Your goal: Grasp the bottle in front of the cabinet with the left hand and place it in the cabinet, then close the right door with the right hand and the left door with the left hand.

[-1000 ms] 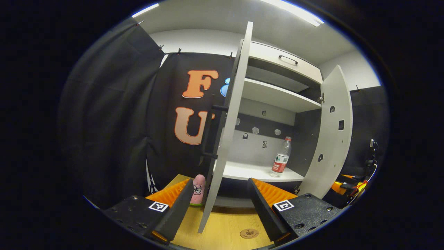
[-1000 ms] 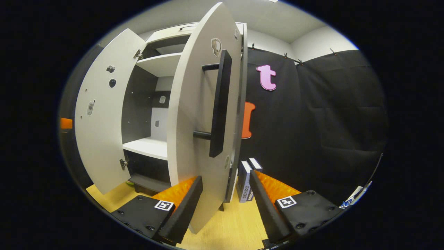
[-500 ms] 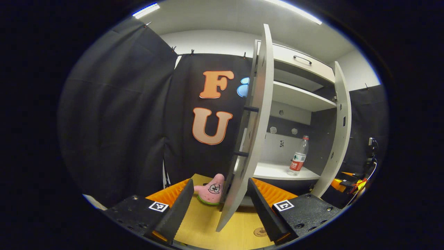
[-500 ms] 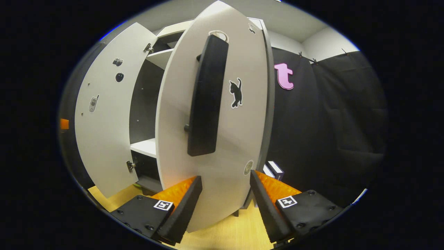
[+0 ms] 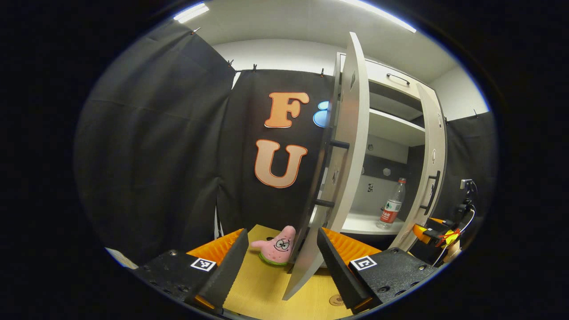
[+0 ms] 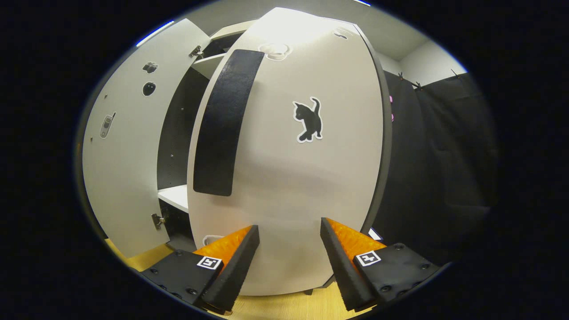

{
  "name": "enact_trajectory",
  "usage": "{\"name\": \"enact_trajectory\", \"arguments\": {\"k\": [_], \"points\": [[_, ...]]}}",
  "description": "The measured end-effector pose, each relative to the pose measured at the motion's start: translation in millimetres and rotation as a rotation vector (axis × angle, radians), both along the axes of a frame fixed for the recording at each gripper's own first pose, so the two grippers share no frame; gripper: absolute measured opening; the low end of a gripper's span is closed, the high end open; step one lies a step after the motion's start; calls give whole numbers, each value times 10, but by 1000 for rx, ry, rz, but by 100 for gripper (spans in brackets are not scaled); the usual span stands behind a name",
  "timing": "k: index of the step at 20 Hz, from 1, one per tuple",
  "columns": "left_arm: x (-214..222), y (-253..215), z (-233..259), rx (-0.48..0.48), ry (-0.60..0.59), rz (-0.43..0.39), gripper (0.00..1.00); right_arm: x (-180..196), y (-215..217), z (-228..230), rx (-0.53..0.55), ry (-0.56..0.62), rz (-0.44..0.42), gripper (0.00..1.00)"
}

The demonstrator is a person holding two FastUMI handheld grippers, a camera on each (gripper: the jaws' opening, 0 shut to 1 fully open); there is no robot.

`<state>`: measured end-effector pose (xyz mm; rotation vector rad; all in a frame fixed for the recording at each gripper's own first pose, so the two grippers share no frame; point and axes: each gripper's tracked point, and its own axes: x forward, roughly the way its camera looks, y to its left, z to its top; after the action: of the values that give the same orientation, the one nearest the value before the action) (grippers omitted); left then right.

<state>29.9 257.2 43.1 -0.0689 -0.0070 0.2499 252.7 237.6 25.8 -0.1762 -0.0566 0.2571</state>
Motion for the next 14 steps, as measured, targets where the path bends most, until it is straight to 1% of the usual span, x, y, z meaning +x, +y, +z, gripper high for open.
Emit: {"name": "enact_trajectory", "arguments": {"k": [4, 10, 14], "points": [[63, 54, -12, 1, 2, 12, 95, 103, -10, 5, 25, 21, 1, 94], [143, 192, -111, 3, 23, 37, 95, 249, 92, 15, 27, 22, -7, 94], [220, 215, -163, 6, 36, 32, 95, 345, 93, 15, 43, 33, -7, 94]]}}
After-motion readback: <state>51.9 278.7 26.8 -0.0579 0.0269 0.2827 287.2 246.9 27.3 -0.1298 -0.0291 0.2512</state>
